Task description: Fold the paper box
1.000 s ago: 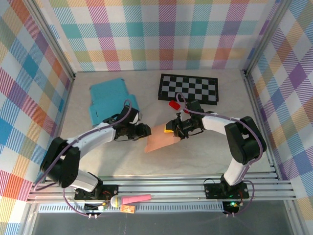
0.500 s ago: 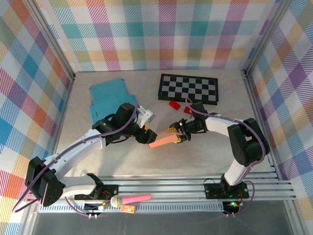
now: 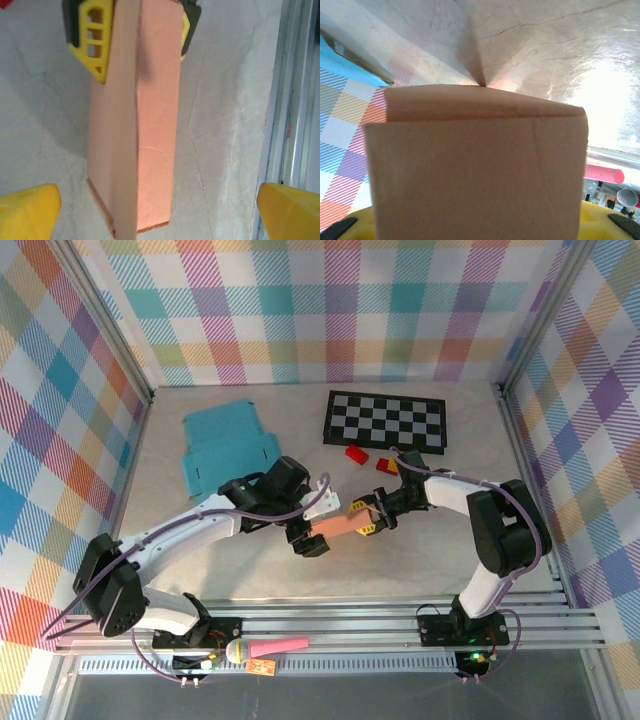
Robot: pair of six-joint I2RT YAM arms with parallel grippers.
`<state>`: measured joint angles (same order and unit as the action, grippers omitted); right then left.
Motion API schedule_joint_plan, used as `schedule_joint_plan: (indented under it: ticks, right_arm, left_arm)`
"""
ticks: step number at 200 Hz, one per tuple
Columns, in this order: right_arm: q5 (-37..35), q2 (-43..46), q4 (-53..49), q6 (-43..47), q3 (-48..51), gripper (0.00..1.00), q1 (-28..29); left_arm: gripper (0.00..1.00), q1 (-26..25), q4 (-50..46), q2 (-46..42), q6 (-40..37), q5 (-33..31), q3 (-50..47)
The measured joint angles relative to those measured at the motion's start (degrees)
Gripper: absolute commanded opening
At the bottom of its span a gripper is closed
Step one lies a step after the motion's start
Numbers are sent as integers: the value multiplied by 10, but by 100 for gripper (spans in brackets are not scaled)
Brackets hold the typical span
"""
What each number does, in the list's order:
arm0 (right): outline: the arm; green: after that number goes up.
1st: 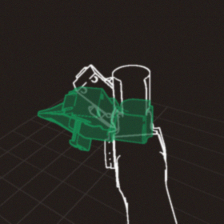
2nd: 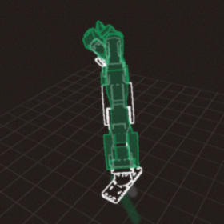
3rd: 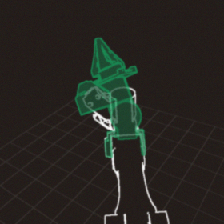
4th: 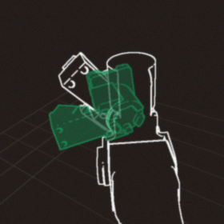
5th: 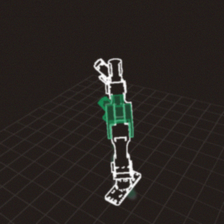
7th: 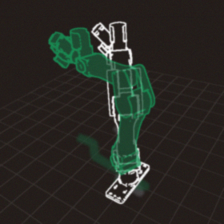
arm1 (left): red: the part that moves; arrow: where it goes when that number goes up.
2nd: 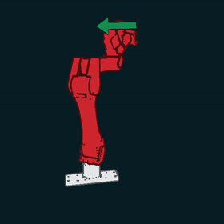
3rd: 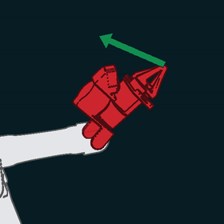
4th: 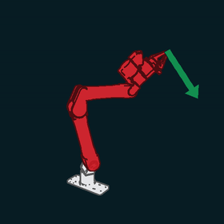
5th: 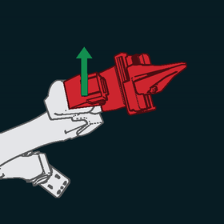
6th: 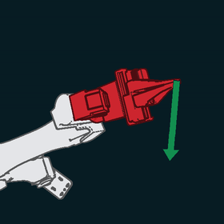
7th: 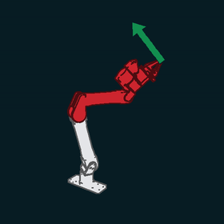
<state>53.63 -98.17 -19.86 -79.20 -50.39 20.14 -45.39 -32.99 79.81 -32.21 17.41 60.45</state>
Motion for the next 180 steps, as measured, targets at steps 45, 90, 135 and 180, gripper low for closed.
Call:
schedule_joint_plan:
  ticks: [45,90,135,180]
  right_arm:
    - [21,-15,16,-28,9,45,-3]
    - [26,-19,25,-49,19,47,-11]
    - [17,-18,24,-59,30,50,-26]
    - [6,-13,19,-58,31,57,-45]
  left_arm:
    - [100,-4,4,64,-13,-53,19]
    - [95,-13,24,97,-17,-78,26]
    - [77,-21,29,146,-13,-85,63]
    - [58,-26,23,171,3,-80,90]
